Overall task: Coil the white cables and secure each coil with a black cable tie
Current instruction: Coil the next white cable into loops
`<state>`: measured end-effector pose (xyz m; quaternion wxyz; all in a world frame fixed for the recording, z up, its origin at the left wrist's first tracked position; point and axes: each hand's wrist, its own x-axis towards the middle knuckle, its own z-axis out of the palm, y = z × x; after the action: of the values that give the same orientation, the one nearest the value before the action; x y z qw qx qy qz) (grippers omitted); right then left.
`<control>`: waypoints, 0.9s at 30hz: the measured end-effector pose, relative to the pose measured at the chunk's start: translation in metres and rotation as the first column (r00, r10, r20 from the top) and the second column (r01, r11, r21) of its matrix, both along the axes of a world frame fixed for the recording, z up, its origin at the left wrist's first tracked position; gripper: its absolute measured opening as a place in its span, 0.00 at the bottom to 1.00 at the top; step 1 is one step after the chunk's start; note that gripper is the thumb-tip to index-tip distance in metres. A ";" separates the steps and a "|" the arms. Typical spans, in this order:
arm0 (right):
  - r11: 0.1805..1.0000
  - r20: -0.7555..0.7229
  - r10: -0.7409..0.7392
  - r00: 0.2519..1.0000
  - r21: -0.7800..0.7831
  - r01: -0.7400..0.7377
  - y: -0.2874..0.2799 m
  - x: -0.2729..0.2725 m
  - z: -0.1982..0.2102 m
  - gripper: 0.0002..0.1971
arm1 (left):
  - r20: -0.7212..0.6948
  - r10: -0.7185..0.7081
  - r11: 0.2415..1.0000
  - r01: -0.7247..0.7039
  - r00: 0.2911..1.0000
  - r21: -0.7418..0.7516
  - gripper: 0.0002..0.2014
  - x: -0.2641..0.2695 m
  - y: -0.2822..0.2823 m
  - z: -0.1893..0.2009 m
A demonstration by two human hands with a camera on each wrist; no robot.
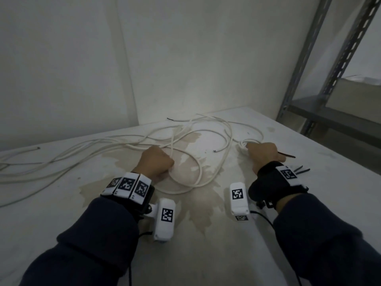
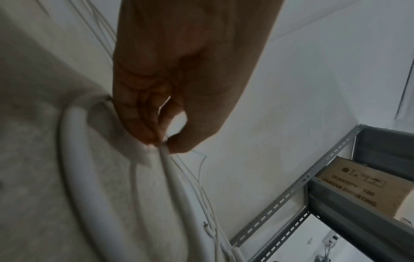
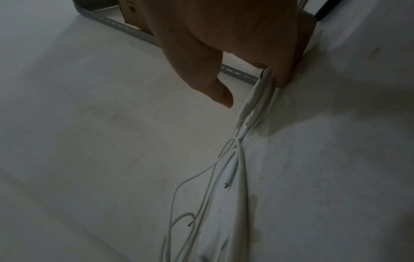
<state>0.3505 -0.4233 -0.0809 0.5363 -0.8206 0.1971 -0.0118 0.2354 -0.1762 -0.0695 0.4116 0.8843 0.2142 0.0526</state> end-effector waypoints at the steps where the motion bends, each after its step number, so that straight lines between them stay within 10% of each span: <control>1: 1.000 -0.008 0.003 1.000 -0.017 -0.004 0.001 0.003 -0.002 0.31 | 0.089 0.015 0.985 0.001 0.996 -0.170 0.06 0.000 -0.001 0.002; 4: 0.997 0.027 0.069 0.997 -0.026 -0.069 0.004 0.003 -0.004 0.39 | 0.329 0.236 0.717 0.065 0.914 -0.694 0.10 -0.003 -0.003 0.017; 6: 0.996 0.046 0.077 0.996 -0.044 -0.075 0.005 0.004 -0.004 0.41 | 0.433 0.353 0.596 0.157 0.830 -0.787 0.12 -0.011 0.000 0.032; 12: 0.991 0.079 0.049 0.996 -0.128 -0.039 0.033 -0.049 0.027 0.25 | 0.690 0.269 0.747 0.307 0.672 -0.590 0.14 -0.042 0.010 0.060; 16: 0.906 0.061 0.389 0.919 0.158 -0.394 0.068 -0.082 0.035 0.07 | 0.733 0.318 0.691 0.382 0.602 -0.614 0.11 -0.064 0.014 0.076; 19: 0.657 0.010 0.602 0.799 0.563 -0.501 0.093 -0.111 0.042 0.11 | 0.658 0.411 0.534 0.418 0.632 -0.735 0.11 -0.080 0.016 0.080; 22: 0.518 0.098 0.550 0.829 0.738 -0.432 0.115 -0.130 0.046 0.08 | 0.538 0.393 0.488 0.327 0.746 -0.810 0.10 -0.098 0.019 0.070; 25: 0.560 0.246 0.338 0.908 0.724 -0.404 0.131 -0.140 0.048 0.11 | 0.356 0.276 0.624 0.115 0.893 -0.773 0.09 -0.120 0.030 0.048; 27: 0.656 0.294 0.380 0.877 0.583 -0.480 0.132 -0.149 0.051 0.17 | 0.260 0.306 0.582 0.036 0.916 -0.812 0.09 -0.131 0.043 0.033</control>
<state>0.2010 -0.2913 -0.0301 0.7828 -0.6078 -0.0509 0.1234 0.1041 -0.1335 -0.0363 0.7926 0.5562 0.2004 0.1492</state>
